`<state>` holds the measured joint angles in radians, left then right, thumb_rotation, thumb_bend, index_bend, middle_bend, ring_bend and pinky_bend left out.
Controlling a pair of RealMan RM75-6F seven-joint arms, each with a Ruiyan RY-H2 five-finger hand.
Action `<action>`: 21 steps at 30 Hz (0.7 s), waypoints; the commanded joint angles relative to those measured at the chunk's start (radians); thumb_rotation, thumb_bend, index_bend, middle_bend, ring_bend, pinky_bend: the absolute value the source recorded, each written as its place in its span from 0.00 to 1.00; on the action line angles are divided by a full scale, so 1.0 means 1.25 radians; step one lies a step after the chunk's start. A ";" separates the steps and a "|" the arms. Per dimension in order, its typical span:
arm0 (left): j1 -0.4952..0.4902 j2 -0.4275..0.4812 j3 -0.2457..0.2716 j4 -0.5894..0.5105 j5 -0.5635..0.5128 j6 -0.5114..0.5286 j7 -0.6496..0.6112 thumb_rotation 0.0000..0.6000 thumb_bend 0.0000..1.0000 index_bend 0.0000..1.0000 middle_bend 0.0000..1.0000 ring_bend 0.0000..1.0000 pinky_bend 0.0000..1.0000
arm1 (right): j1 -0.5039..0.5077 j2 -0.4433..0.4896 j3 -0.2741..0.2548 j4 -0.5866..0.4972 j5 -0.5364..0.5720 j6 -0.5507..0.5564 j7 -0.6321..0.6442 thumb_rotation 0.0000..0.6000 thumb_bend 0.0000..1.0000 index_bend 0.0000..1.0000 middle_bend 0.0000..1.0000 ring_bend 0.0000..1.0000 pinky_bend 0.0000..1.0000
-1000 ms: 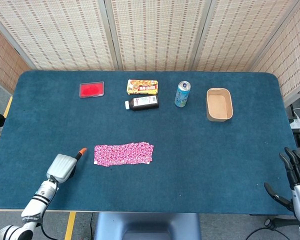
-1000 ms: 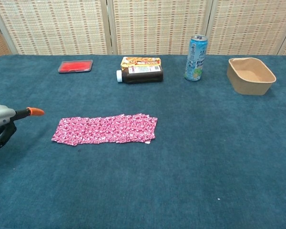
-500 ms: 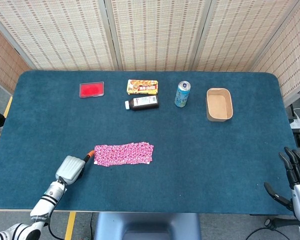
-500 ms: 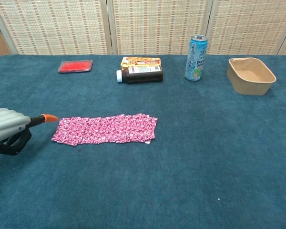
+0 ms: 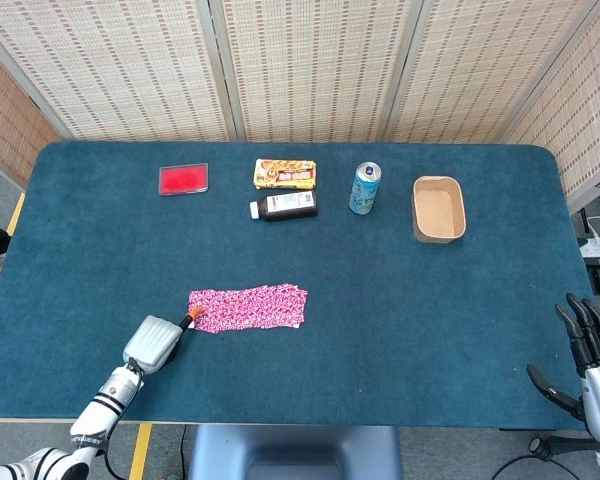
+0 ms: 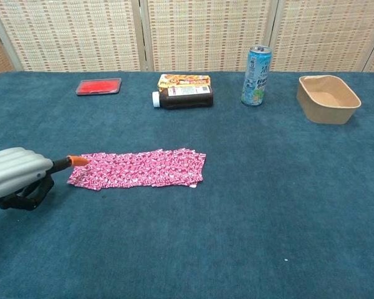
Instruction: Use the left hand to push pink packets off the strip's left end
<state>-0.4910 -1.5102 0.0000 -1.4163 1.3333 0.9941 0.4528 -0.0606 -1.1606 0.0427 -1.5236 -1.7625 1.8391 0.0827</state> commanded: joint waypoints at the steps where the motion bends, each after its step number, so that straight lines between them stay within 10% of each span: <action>1: -0.004 -0.006 0.003 0.004 0.004 -0.003 0.000 1.00 0.90 0.00 0.74 0.68 0.63 | 0.000 0.000 0.000 0.000 -0.001 0.001 0.001 1.00 0.15 0.00 0.00 0.00 0.17; 21: -0.017 -0.015 0.004 0.028 -0.078 -0.049 0.045 1.00 0.90 0.00 0.74 0.68 0.63 | -0.001 0.001 -0.001 0.000 -0.002 0.003 0.005 1.00 0.15 0.00 0.00 0.00 0.17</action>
<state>-0.5127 -1.5316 0.0083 -1.3817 1.2495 0.9345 0.5009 -0.0617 -1.1593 0.0420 -1.5234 -1.7648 1.8426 0.0885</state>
